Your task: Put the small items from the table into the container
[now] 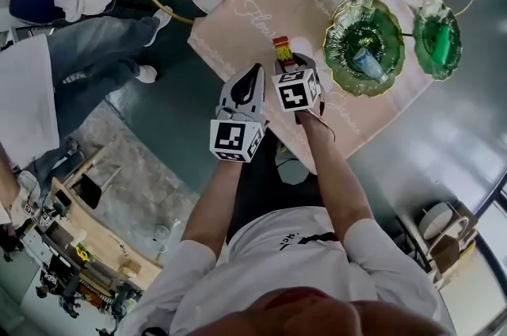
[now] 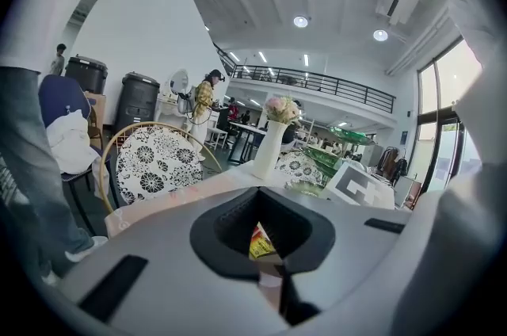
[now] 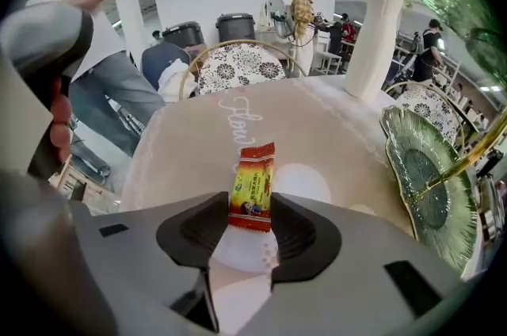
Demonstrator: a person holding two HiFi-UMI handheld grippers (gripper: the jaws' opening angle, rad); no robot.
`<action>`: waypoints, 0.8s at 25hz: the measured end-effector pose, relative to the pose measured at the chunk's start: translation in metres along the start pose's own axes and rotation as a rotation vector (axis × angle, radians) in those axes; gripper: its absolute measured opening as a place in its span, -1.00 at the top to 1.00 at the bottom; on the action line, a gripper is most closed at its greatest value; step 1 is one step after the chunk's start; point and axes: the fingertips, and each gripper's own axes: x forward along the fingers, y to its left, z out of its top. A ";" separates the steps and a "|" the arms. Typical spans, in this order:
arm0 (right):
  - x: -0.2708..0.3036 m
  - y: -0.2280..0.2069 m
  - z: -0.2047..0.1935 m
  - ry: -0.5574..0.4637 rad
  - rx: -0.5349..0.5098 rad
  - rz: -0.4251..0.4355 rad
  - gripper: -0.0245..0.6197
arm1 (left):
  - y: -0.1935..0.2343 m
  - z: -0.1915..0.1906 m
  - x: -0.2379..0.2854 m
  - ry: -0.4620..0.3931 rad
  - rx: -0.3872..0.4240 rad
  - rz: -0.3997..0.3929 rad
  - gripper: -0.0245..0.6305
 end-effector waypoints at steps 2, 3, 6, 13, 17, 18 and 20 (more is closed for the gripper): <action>-0.001 0.001 -0.001 -0.007 0.000 0.010 0.40 | 0.001 0.000 -0.001 0.000 -0.002 0.002 0.91; -0.002 0.001 -0.001 -0.011 -0.001 0.012 0.46 | 0.000 -0.001 -0.001 0.000 -0.003 0.003 0.91; -0.006 0.005 -0.004 -0.026 -0.011 0.016 0.53 | 0.000 0.000 -0.002 -0.002 -0.002 0.007 0.91; -0.029 0.012 -0.002 -0.081 -0.022 0.029 0.57 | -0.005 0.009 -0.009 -0.002 0.003 0.024 0.91; -0.051 0.018 0.007 -0.124 -0.025 0.051 0.57 | -0.012 0.019 -0.014 -0.004 0.004 0.038 0.91; -0.057 0.020 0.010 -0.136 -0.022 0.058 0.57 | -0.015 0.021 -0.016 -0.006 0.002 0.042 0.91; -0.069 0.022 0.014 -0.155 -0.022 0.072 0.57 | -0.022 0.026 -0.018 -0.012 0.003 0.047 0.91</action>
